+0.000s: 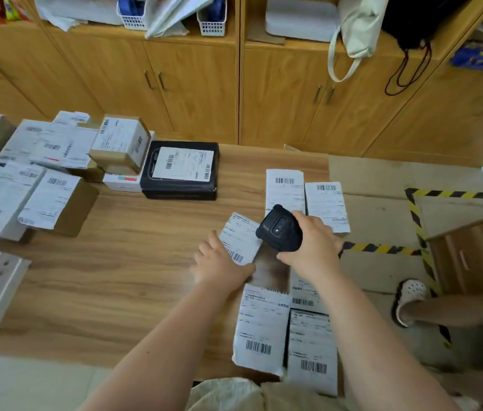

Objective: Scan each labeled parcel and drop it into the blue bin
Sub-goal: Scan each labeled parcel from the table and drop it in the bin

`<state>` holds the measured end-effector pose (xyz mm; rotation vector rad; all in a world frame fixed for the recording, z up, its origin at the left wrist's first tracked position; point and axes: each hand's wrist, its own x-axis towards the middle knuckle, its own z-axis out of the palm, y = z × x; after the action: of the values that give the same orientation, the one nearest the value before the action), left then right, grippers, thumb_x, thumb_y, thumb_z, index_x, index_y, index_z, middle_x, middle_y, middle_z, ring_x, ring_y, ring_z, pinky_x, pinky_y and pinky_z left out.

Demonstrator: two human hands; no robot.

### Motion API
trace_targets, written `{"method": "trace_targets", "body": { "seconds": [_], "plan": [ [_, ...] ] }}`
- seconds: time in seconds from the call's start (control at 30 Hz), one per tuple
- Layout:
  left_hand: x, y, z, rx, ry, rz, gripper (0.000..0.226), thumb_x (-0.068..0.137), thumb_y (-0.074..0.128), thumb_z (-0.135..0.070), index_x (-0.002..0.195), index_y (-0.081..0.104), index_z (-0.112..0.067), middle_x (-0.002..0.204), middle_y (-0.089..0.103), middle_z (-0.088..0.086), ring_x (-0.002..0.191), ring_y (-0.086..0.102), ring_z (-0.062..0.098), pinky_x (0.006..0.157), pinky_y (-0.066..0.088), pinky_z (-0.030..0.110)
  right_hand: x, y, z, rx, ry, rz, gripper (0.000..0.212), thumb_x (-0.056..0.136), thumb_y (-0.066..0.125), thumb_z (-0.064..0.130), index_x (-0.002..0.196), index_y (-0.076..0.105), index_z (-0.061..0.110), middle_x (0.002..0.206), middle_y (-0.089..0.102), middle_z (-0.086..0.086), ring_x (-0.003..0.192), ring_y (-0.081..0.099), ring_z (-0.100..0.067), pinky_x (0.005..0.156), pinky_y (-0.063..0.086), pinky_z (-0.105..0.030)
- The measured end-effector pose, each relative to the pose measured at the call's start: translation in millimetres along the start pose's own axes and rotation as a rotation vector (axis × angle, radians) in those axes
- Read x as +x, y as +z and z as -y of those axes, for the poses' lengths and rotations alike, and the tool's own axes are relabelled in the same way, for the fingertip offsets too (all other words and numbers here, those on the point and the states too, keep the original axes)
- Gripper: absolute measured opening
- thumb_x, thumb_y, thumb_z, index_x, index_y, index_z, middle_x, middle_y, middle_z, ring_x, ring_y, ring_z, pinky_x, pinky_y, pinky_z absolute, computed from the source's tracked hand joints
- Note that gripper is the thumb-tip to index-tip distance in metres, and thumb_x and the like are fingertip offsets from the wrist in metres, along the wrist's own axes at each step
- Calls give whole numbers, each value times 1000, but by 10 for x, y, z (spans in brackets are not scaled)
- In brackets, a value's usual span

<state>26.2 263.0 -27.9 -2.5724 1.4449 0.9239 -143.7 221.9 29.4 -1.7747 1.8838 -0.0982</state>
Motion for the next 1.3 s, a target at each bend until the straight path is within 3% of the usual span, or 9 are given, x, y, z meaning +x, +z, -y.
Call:
{"method": "trace_targets", "body": {
  "seconds": [0.13,0.43,0.53,0.73,0.87,1.1,1.3],
  "plan": [
    [149,-143,369,58,83,-109,108,69,69,-62,149,14,-13,140,34,9,127,40,33,100,36,46,-134,210,271,-1,26,-17,85,69,81,35,143,38,37,132,48,4,124,43,-25,97,30,-43],
    [450,-537,1183,22,308,-30,107,67,80,-42,152,17,-27,143,30,8,130,33,34,105,33,48,-416,588,948,26,4,-76,86,70,81,32,144,37,40,132,47,5,125,42,-24,102,26,-44],
    [481,-705,1408,39,364,-174,100,67,76,-40,151,23,-22,145,30,4,131,31,32,106,29,47,-495,630,1143,-75,-19,-76,90,74,78,31,150,29,36,141,41,4,131,33,-24,104,22,-45],
    [545,-945,1785,50,557,-426,90,59,80,-33,139,43,-14,137,44,7,123,36,34,100,31,51,-651,777,1570,-250,-197,-45,82,76,69,21,148,32,33,138,39,5,130,32,-25,112,15,-48],
    [531,-1034,1949,34,635,-496,91,59,82,-36,136,39,-18,132,49,7,119,46,35,98,35,54,-732,950,1751,-295,-234,-81,75,75,68,18,142,36,31,133,39,5,126,33,-26,108,15,-45],
    [513,-1106,2075,41,688,-513,96,57,83,-30,140,37,-19,133,49,5,121,36,28,102,34,58,-787,992,1812,-323,-220,-115,76,75,67,14,142,35,31,137,39,4,127,33,-26,110,13,-44],
    [529,-1108,2027,46,717,-514,97,57,83,-32,141,35,-22,132,50,2,121,41,29,104,31,59,-804,920,1763,-267,-144,-70,75,75,69,17,141,37,32,135,42,6,128,33,-25,108,18,-46]
  ]
}}
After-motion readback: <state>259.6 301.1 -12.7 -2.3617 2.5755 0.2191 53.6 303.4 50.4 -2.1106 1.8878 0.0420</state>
